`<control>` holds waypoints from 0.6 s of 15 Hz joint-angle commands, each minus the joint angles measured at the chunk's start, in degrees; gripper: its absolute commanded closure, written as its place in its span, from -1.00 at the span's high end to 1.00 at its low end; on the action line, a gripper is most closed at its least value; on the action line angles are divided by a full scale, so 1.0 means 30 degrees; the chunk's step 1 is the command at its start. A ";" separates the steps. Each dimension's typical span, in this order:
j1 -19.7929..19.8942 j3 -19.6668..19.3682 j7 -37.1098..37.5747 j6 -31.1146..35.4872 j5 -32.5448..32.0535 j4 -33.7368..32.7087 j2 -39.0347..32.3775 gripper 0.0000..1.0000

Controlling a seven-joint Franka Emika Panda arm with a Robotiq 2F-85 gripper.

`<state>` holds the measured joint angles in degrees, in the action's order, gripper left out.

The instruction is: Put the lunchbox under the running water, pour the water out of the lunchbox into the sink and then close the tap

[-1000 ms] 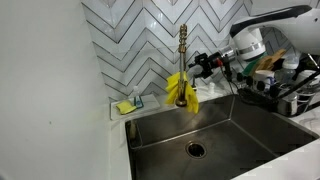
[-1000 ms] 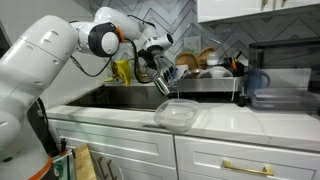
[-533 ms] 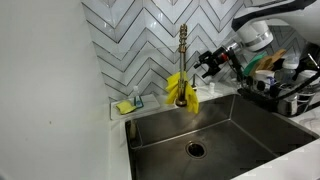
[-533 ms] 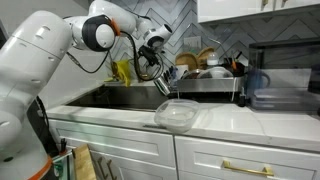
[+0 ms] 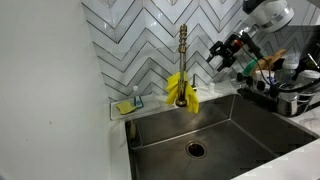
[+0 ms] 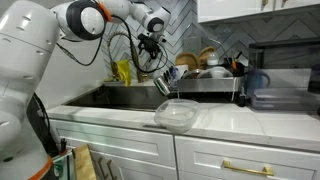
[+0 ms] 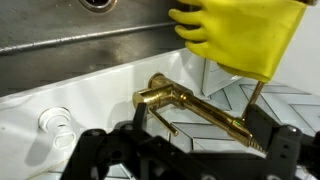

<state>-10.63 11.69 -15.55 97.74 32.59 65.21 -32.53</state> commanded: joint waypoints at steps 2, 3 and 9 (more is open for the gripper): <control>0.0321 -0.0604 -0.0546 -0.2194 -0.1766 0.1387 0.2123 1.00; 0.0381 -0.0754 -0.0536 -0.2451 -0.2055 0.1612 0.2530 1.00; 0.1598 -0.1270 -0.2208 -0.3871 -0.2083 0.4046 0.6066 1.00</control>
<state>-7.79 8.49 -18.59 87.47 26.25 69.74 -21.74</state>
